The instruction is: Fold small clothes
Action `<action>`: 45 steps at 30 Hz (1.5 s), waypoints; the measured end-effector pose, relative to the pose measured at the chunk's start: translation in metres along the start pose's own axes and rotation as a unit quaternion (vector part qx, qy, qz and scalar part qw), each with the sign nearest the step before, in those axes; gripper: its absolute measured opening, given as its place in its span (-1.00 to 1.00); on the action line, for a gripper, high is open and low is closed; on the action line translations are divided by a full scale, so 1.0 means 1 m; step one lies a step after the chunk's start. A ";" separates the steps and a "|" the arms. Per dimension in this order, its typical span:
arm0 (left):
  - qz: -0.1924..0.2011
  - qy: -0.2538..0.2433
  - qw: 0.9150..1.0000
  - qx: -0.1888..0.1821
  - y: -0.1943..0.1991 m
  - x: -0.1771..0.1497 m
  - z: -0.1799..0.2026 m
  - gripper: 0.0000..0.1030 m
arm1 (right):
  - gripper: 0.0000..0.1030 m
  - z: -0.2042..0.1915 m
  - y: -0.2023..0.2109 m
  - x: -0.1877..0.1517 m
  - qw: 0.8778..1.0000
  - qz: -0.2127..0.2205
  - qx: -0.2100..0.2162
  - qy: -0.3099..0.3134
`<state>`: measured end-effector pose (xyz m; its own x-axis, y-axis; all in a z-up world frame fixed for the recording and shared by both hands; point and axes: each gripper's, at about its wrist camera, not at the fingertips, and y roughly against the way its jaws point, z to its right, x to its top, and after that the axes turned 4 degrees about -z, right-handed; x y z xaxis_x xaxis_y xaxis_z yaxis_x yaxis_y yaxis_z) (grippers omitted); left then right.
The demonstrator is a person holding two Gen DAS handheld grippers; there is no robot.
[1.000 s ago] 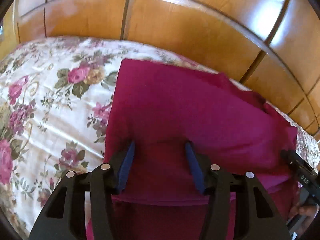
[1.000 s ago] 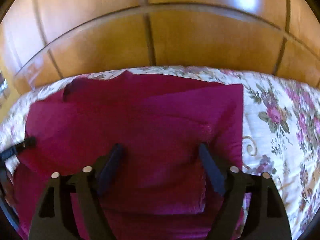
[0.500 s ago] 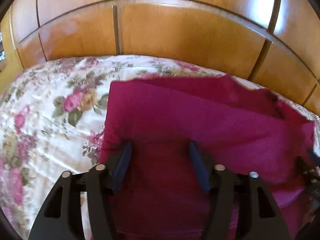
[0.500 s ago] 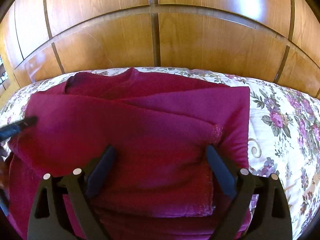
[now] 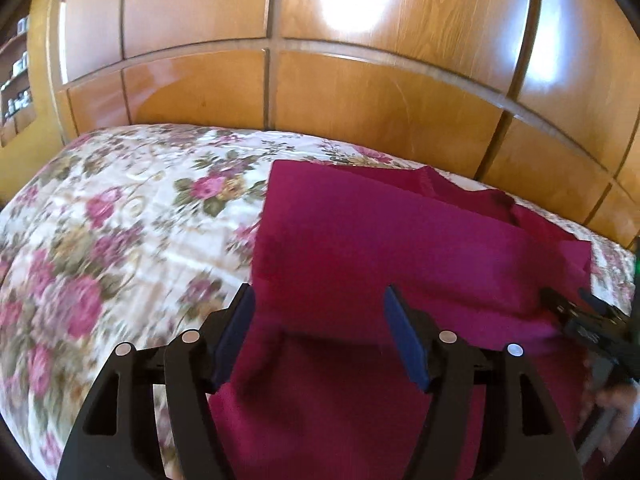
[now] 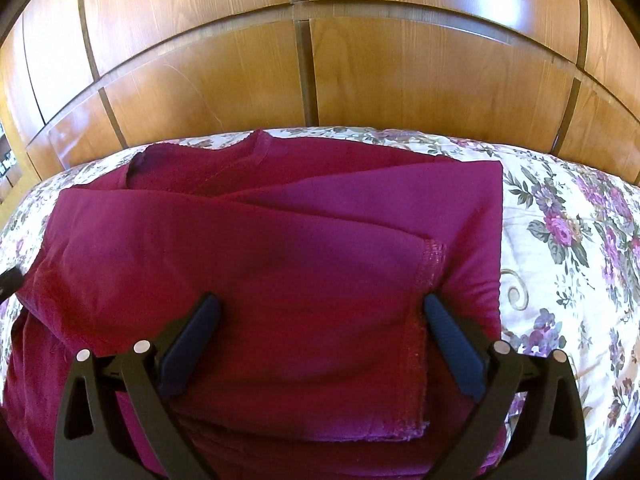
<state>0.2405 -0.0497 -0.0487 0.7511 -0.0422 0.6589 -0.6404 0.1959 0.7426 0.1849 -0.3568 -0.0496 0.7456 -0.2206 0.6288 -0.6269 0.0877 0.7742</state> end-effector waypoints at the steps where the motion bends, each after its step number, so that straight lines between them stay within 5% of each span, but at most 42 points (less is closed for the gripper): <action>1: 0.002 0.000 1.000 0.000 0.010 -0.007 -0.002 0.32 | 0.96 0.000 0.000 0.000 1.000 0.000 -0.001 0.000; 17: 0.020 0.008 1.000 0.019 0.090 -0.071 -0.027 0.39 | 0.96 0.000 0.053 -0.018 0.999 0.011 -0.033 -0.021; 27: -0.007 0.031 0.999 0.026 0.093 -0.105 -0.043 0.39 | 0.96 -0.004 0.069 -0.080 0.998 -0.054 -0.037 0.006; 34: -0.054 0.047 0.997 0.030 0.087 -0.135 -0.066 0.39 | 0.96 0.014 0.086 -0.117 0.997 -0.073 0.005 -0.028; 45: -0.087 0.080 0.993 -0.023 0.117 -0.183 -0.100 0.35 | 0.96 0.031 0.141 -0.172 0.995 -0.091 0.039 -0.014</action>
<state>0.0442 0.0786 -0.0938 0.8680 0.0753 0.4908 -0.4933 0.2440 0.8349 -0.0386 -0.3370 -0.0512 0.8421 -0.2528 0.4763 -0.4994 -0.0323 0.8658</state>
